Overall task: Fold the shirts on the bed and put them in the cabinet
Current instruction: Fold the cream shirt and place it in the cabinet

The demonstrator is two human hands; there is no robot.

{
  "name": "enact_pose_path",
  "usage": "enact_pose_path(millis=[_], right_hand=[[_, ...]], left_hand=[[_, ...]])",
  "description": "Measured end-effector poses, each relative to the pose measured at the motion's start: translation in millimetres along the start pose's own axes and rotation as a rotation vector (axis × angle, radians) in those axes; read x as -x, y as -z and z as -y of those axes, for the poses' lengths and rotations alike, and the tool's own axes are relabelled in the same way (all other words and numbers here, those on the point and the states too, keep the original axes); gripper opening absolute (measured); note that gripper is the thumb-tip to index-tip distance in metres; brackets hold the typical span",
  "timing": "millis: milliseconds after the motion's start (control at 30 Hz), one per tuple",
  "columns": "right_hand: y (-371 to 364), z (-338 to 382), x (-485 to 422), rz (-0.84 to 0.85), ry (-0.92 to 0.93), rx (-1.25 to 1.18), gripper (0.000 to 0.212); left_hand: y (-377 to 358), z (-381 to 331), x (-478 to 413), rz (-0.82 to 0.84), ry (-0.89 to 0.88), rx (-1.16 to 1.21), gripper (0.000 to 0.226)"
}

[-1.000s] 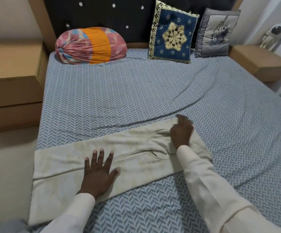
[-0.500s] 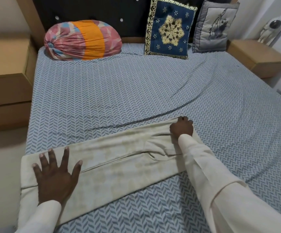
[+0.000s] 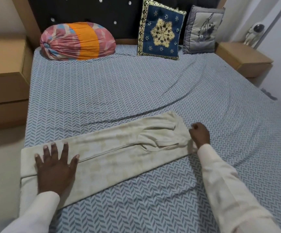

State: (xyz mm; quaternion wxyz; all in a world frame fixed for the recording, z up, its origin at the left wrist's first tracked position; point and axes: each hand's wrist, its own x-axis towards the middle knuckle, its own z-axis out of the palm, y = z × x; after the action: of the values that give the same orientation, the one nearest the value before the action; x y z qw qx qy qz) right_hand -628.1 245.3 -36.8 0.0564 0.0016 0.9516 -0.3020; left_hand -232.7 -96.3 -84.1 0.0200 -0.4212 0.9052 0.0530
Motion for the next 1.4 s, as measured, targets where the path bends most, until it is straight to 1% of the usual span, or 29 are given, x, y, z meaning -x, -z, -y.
enact_pose_path(millis=[67, 100, 133, 200, 267, 300, 367, 433, 467, 500, 533, 600, 667, 733, 833, 900, 967, 1100, 1200, 1267, 1300, 1400], right_hand=[[8, -33, 21, -0.017, -0.114, 0.033, 0.035], [9, -42, 29, -0.01, -0.165, 0.048, 0.032], [10, -49, 36, 0.008, -0.179, 0.072, 0.027], [7, -54, 40, 0.04, -0.124, 0.091, 0.014], [6, -53, 43, -0.005, -0.086, 0.102, 0.004], [6, -49, 44, -0.024, -0.097, 0.125, 0.003], [5, -41, 46, -0.061, -0.087, 0.193, 0.012], [-1, -26, 52, -0.151, -0.011, 0.209, 0.025], [-8, -15, 57, -0.164, 0.049, 0.184, 0.031], [-15, -6, 62, -0.133, 0.108, 0.163, 0.036], [-26, 5, 70, -0.063, 0.171, 0.161, 0.04], [-48, 22, 89, 0.064, 0.264, 0.219, 0.042], [-72, 41, 113, 0.087, 0.365, 0.262, 0.038], [-98, 63, 140, 0.117, 0.49, 0.283, 0.034], [-131, 94, 172, 0.215, 0.635, 0.296, 0.036], [-151, 119, 198, 0.279, 0.707, 0.281, 0.038], [-167, 142, 224, 0.33, 0.78, 0.303, 0.04], [-197, 182, 272, 0.432, 0.882, 0.356, 0.029], [-220, 212, 309, 0.479, 0.978, 0.376, 0.028], [-232, 232, 336, 0.521, 1.025, 0.386, 0.035], [-238, 243, 350, 0.538, 1.029, 0.388, 0.041], [-249, 269, 385, 0.566, 0.951, 0.399, 0.064]], left_hand=[[-4, -16, 19, -0.032, -0.085, 0.023, 0.078], [-8, -23, 29, -0.029, -0.114, 0.036, 0.079], [-12, -30, 38, -0.02, -0.142, 0.045, 0.08], [-23, -37, 49, 0.006, -0.172, 0.048, 0.082], [-31, -39, 57, 0.03, -0.165, 0.048, 0.081], [-33, -37, 60, 0.038, -0.157, 0.054, 0.08], [-34, -31, 67, 0.036, -0.128, 0.058, 0.077], [-29, -20, 70, 0.032, -0.069, 0.066, 0.077], [-25, -12, 71, 0.028, -0.028, 0.074, 0.077], [-24, -6, 70, 0.022, 0.005, 0.081, 0.078], [-20, 3, 71, 0.028, 0.053, 0.089, 0.078], [-14, 14, 74, 0.011, 0.139, 0.128, 0.076], [-2, 23, 82, -0.063, 0.231, 0.232, 0.068], [6, 31, 91, -0.127, 0.366, 0.338, 0.066], [14, 42, 97, -0.106, 0.547, 0.505, 0.065], [15, 57, 100, -0.067, 0.64, 0.625, 0.053], [14, 69, 103, -0.011, 0.667, 0.697, 0.043], [16, 78, 112, 0.127, 0.674, 0.743, 0.048], [21, 81, 116, 0.158, 0.687, 0.738, 0.041], [26, 83, 117, 0.123, 0.688, 0.783, 0.03], [28, 84, 118, 0.099, 0.7, 0.851, 0.027], [38, 80, 121, 0.082, 0.754, 1.151, 0.016]])
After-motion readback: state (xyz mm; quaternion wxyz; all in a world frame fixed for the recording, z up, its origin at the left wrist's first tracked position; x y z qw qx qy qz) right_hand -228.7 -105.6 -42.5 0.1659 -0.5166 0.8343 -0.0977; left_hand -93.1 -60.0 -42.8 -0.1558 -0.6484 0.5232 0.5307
